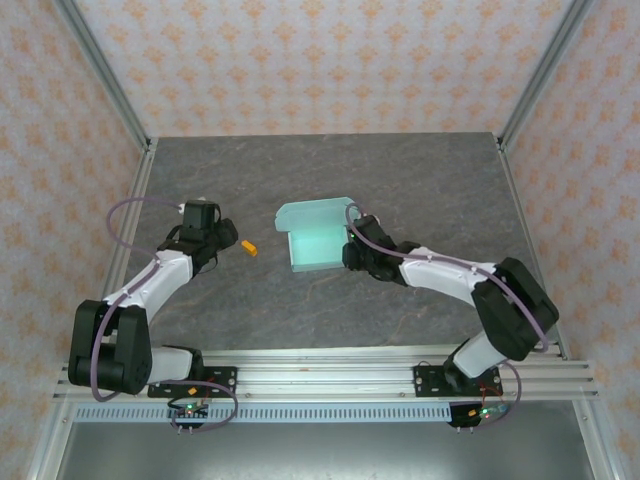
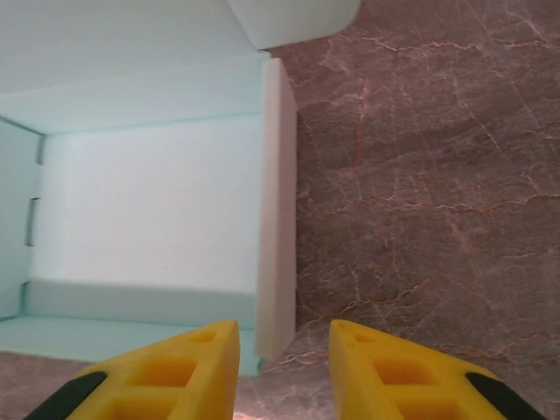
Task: Fold the paper box
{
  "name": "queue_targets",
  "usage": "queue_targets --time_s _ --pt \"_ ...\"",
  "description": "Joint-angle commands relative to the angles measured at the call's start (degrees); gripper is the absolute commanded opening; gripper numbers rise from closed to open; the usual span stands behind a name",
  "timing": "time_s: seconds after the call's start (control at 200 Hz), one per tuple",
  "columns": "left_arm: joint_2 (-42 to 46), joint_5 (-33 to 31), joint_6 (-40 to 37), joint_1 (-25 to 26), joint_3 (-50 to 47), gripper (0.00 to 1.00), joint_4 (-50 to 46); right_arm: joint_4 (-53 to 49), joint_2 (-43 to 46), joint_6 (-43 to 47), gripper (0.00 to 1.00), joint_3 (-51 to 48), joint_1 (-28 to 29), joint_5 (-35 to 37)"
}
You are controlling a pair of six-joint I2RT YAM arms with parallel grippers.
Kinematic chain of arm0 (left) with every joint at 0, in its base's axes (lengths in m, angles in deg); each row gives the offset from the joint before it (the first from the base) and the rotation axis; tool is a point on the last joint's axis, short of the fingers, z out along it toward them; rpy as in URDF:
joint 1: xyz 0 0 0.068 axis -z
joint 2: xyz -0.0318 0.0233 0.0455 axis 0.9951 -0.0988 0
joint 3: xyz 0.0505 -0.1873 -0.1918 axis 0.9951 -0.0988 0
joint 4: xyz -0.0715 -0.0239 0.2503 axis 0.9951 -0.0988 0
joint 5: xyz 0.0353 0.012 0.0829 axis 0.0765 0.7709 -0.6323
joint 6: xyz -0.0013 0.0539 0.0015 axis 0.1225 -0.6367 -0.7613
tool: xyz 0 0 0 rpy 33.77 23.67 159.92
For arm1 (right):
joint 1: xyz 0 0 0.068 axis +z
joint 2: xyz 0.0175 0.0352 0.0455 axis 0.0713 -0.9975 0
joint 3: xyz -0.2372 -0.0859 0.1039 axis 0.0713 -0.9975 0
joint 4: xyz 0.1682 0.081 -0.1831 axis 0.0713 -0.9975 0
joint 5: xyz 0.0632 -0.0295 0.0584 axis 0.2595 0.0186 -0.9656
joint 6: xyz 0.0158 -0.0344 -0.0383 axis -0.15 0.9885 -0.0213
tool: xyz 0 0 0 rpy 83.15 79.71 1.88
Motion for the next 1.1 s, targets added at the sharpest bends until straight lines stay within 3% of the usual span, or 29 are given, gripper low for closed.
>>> queue_targets --time_s 0.0,1.091 --pt "1.19 0.15 -0.50 0.43 -0.30 0.53 0.14 -2.54 -2.79 0.39 0.30 4.36 0.24 5.09" --pt "2.04 0.67 -1.15 0.40 -0.92 0.53 0.87 -17.22 -17.83 3.65 0.13 18.25 6.06 18.85"
